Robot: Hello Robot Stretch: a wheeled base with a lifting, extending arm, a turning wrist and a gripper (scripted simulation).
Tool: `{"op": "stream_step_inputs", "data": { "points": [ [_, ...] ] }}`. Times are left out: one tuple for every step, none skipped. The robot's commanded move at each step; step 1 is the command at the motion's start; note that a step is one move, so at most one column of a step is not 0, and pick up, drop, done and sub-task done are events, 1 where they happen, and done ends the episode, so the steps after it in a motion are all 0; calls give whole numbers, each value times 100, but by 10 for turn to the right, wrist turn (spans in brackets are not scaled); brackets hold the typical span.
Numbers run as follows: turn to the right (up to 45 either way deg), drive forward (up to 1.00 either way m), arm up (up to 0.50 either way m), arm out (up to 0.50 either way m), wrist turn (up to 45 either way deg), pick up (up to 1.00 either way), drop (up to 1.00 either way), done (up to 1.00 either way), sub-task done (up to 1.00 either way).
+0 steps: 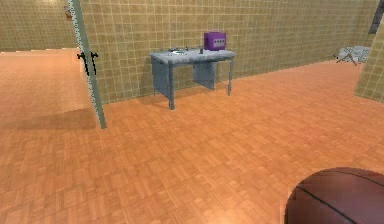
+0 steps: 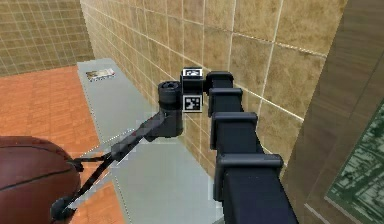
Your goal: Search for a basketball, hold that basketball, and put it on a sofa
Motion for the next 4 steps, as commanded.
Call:
{"op": "stream_step_inputs", "data": {
  "points": [
    [0, 0, 0, 0, -210, 0, 0, 0, 0],
    [0, 0, 0, -20, 0, 0, 0, 0, 0],
    [-330, 0, 0, 0, 0, 0, 0, 0, 0],
    [0, 30, 0, 0, 0, 0, 0, 0, 0]
  ]
}}
